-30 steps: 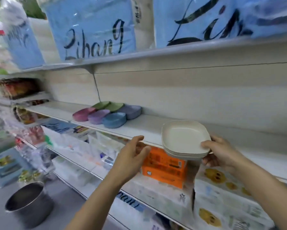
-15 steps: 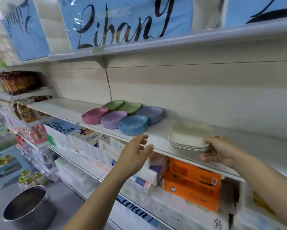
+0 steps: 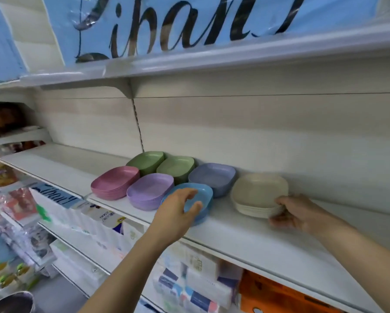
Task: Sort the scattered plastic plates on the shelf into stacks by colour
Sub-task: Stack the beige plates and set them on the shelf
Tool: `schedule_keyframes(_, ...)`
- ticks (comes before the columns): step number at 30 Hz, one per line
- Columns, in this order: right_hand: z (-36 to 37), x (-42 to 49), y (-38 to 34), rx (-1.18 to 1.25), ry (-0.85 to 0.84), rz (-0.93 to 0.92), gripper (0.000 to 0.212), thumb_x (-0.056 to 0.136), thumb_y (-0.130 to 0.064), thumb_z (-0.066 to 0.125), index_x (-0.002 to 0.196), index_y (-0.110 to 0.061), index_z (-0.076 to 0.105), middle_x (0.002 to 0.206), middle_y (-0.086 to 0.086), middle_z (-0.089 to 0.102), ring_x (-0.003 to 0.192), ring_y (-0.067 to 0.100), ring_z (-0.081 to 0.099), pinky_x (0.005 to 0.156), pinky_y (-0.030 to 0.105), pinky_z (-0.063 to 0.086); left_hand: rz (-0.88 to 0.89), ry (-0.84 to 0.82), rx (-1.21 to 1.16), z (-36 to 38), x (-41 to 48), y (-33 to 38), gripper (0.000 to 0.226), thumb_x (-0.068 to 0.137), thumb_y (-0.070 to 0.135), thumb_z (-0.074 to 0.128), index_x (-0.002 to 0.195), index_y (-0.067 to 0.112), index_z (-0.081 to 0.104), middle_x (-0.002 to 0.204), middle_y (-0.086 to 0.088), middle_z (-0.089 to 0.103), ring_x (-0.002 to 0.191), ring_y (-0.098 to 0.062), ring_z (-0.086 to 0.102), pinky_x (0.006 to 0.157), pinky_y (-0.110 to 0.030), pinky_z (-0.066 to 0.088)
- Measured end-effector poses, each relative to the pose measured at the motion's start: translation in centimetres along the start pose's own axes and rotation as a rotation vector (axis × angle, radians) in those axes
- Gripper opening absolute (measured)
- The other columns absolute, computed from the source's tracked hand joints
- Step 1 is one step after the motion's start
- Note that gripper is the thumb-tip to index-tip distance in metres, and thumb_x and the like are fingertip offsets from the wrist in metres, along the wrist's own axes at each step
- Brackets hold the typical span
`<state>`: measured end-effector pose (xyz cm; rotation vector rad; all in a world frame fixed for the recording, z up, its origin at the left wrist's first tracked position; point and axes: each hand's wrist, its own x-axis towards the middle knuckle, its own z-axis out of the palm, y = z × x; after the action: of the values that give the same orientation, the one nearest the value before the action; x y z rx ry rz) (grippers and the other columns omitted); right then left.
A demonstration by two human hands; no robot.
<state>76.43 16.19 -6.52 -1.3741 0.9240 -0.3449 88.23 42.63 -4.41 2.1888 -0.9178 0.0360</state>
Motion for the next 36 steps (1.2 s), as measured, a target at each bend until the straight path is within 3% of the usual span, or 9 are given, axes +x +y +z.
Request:
schedule_keyframes(4, 2.1, 0.9, -0.2, -0.016, 0.069, -0.024, 0.012, 0.096, -0.001, 0.044, 0.085, -0.004, 0.046, 0.064, 0.02, 0.052, 0.029, 0.02, 0.054, 0.032, 0.032, 0.05, 0.053, -0.009, 0.012, -1.1, 3.6, -2.4, 0.039, 0.094, 0.032, 0.058, 0.131, 0.019, 0.057, 0.125, 0.007, 0.062, 0.113, -0.008, 0.055, 0.097, -0.021, 0.041)
schedule_keyframes(7, 2.7, 1.3, -0.5, -0.2, 0.19, -0.035, 0.015, 0.095, -0.009, 0.05, 0.085, 0.001, 0.052, 0.061, 0.018, 0.052, 0.032, 0.022, 0.05, 0.035, 0.026, 0.044, 0.093, -0.033, 0.023, -2.3, 5.7, -4.1, 0.033, 0.094, 0.029, 0.058, 0.124, 0.017, 0.061, 0.119, 0.005, 0.065, 0.111, -0.011, 0.057, 0.094, -0.023, 0.042)
schedule_keyframes(9, 3.2, 1.7, -1.4, -0.534, 0.317, -0.03, 0.029, 0.094, -0.024, 0.054, 0.104, 0.003, 0.056, 0.086, 0.023, 0.06, 0.064, 0.03, 0.061, 0.056, 0.032, 0.049, 0.092, -0.061, 0.037, -3.7, 7.1, -5.5, 0.028, 0.094, 0.028, 0.057, 0.118, 0.015, 0.064, 0.114, 0.002, 0.067, 0.109, -0.016, 0.058, 0.092, -0.028, 0.043)
schedule_keyframes(11, 4.0, 1.9, -2.5, -0.872, 0.486, -0.068, 0.048, 0.093, -0.033, 0.053, 0.124, 0.002, 0.046, 0.124, 0.024, 0.047, 0.109, 0.038, 0.054, 0.087, 0.04, 0.047, 0.087, -0.071, 0.053, -5.3, 8.7, -7.4, 0.031, 0.095, 0.028, 0.056, 0.122, 0.015, 0.063, 0.12, 0.002, 0.066, 0.112, -0.016, 0.058, 0.093, -0.027, 0.044)
schedule_keyframes(14, 7.0, 2.2, -4.2, -1.083, 0.636, -0.292, 0.052, 0.093, -0.035, 0.051, 0.135, -0.007, 0.04, 0.136, 0.018, 0.035, 0.127, 0.036, 0.035, 0.097, 0.045, 0.038, 0.106, -0.076, 0.1, -7.4, 11.0, -10.5, 0.035, 0.095, 0.03, 0.056, 0.128, 0.019, 0.059, 0.128, 0.002, 0.063, 0.117, -0.016, 0.057, 0.095, -0.026, 0.043)
schedule_keyframes(22, 17.9, 2.9, -5.2, -1.02, 0.452, -0.537, 0.038, 0.094, -0.033, 0.049, 0.129, -0.017, 0.049, 0.129, 0.009, 0.05, 0.122, 0.03, 0.042, 0.096, 0.038, 0.038, 0.172, -0.171, 0.166, -10.0, 14.3, -17.1, 0.03, 0.093, 0.032, 0.057, 0.118, 0.018, 0.062, 0.116, -0.002, 0.064, 0.111, -0.023, 0.057, 0.089, -0.031, 0.042)
schedule_keyframes(27, 20.0, 3.3, -5.7, -1.062, 0.409, -0.583, 0.029, 0.094, -0.029, 0.051, 0.12, -0.018, 0.057, 0.122, 0.005, 0.058, 0.115, 0.028, 0.049, 0.092, 0.037, 0.043, 0.077, -0.123, 0.133, -11.8, 17.9, -19.2, 0.039, 0.095, 0.035, 0.054, 0.132, 0.024, 0.055, 0.136, 0.004, 0.055, 0.123, -0.018, 0.051, 0.102, -0.028, 0.038)
schedule_keyframes(31, 22.8, 4.8, -7.1, -1.053, 0.321, -0.646, 0.022, 0.093, -0.029, 0.052, 0.11, -0.024, 0.065, 0.115, 0.001, 0.066, 0.112, 0.026, 0.057, 0.091, 0.038, 0.047, 0.018, -0.281, 0.247, -11.6, 20.8, -20.3, 0.047, 0.098, 0.039, 0.049, 0.141, 0.022, 0.047, 0.147, 0.001, 0.048, 0.134, -0.02, 0.044, 0.108, -0.029, 0.033)
schedule_keyframes(36, 26.6, 7.5, -8.2, -1.322, 0.274, -0.547, 0.037, 0.098, -0.03, 0.042, 0.133, -0.023, 0.049, 0.128, 0.007, 0.057, 0.12, 0.027, 0.048, 0.096, 0.04, 0.038, 0.033, -0.402, 0.263, -10.7, 21.6, -21.9, 0.044, 0.095, 0.039, 0.049, 0.136, 0.021, 0.054, 0.14, -0.003, 0.055, 0.128, -0.023, 0.05, 0.105, -0.033, 0.039)
